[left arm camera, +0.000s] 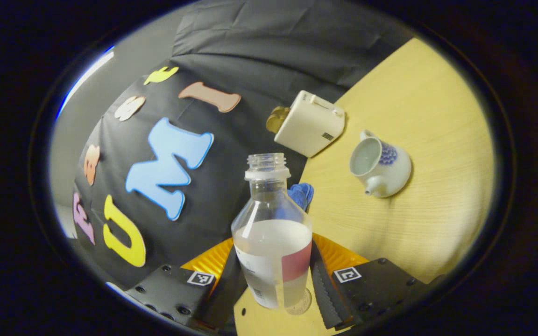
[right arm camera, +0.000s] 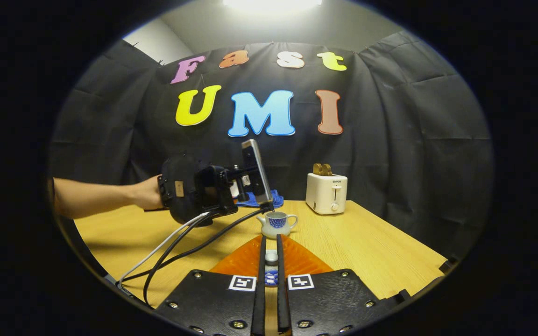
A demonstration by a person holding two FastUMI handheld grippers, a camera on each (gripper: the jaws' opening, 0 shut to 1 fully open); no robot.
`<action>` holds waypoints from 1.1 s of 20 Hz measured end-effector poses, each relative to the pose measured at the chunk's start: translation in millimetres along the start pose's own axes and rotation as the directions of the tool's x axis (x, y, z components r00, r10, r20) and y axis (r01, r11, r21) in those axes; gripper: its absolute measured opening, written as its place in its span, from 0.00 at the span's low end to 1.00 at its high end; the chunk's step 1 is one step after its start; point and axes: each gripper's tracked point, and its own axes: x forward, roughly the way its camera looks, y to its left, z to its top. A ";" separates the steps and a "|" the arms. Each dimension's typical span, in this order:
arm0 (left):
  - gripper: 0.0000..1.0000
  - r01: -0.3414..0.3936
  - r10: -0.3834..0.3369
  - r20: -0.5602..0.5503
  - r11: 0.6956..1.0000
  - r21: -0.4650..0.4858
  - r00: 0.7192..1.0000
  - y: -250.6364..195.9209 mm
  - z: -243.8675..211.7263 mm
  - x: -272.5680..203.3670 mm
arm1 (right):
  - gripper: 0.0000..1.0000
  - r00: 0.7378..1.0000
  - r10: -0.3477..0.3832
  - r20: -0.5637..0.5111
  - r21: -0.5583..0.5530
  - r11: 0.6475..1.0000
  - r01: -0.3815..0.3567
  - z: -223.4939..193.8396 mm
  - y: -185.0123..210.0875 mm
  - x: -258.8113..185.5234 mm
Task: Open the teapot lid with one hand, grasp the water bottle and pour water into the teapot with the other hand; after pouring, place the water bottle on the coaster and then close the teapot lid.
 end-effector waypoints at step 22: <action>0.84 -0.163 0.129 -0.118 0.443 -0.881 0.985 96.8 -158.7 -2.2 | 0.11 0.998 0.027 0.064 0.012 1.000 -0.027 25.1 10.4 118.1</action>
